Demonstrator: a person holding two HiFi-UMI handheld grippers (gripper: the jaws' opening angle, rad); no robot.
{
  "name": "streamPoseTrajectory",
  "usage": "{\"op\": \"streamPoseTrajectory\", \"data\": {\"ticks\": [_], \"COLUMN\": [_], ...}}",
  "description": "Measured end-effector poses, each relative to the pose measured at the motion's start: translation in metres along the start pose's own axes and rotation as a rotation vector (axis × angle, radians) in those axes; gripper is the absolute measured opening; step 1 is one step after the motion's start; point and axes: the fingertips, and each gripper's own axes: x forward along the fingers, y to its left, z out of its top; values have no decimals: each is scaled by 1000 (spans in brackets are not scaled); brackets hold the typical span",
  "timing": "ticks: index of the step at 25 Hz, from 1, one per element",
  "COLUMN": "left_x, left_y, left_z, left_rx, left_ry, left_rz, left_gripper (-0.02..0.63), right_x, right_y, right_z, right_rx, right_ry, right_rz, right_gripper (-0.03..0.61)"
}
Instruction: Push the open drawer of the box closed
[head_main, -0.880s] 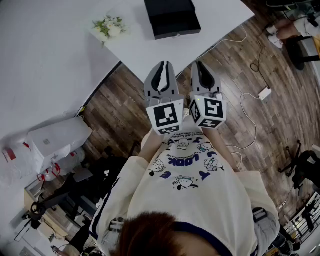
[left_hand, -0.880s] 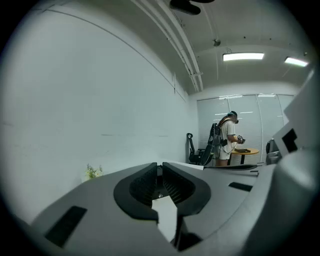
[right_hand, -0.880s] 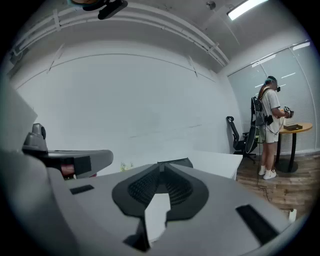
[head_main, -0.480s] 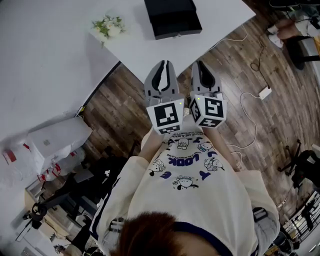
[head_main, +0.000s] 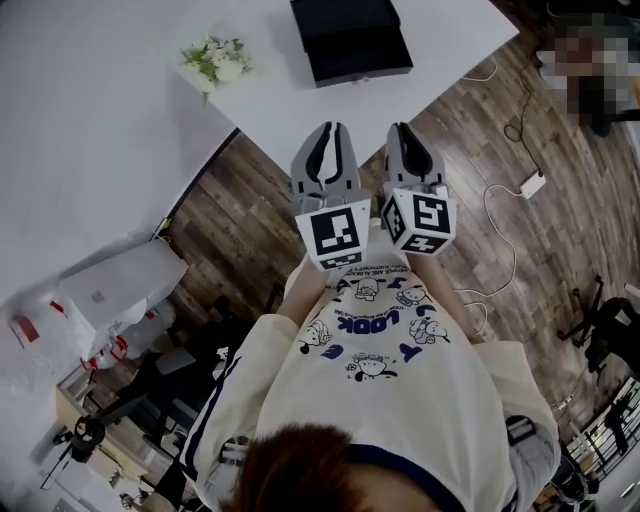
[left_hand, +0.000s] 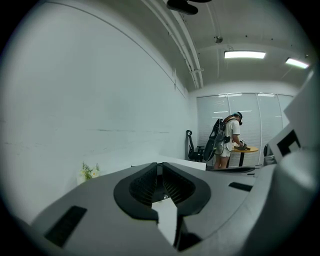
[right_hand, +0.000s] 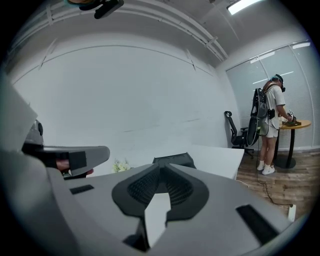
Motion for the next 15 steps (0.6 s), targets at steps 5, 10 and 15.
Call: {"op": "streamPoseTrajectory", "data": {"ticks": [5, 10, 15], "left_x": [11, 22, 33], "left_y": [9, 14, 19], "left_z": [-5, -14, -22], "left_rx": [8, 11, 8], "left_ry": [17, 47, 75], "left_rz": [-19, -22, -13], "left_gripper": [43, 43, 42], "right_x": [13, 25, 37], "right_y": [2, 2, 0], "right_z": [-4, -12, -18], "right_rx": [9, 18, 21], "right_ry": [11, 33, 63], "right_rz": [-17, -22, -20], "right_gripper": [49, 49, 49]}}
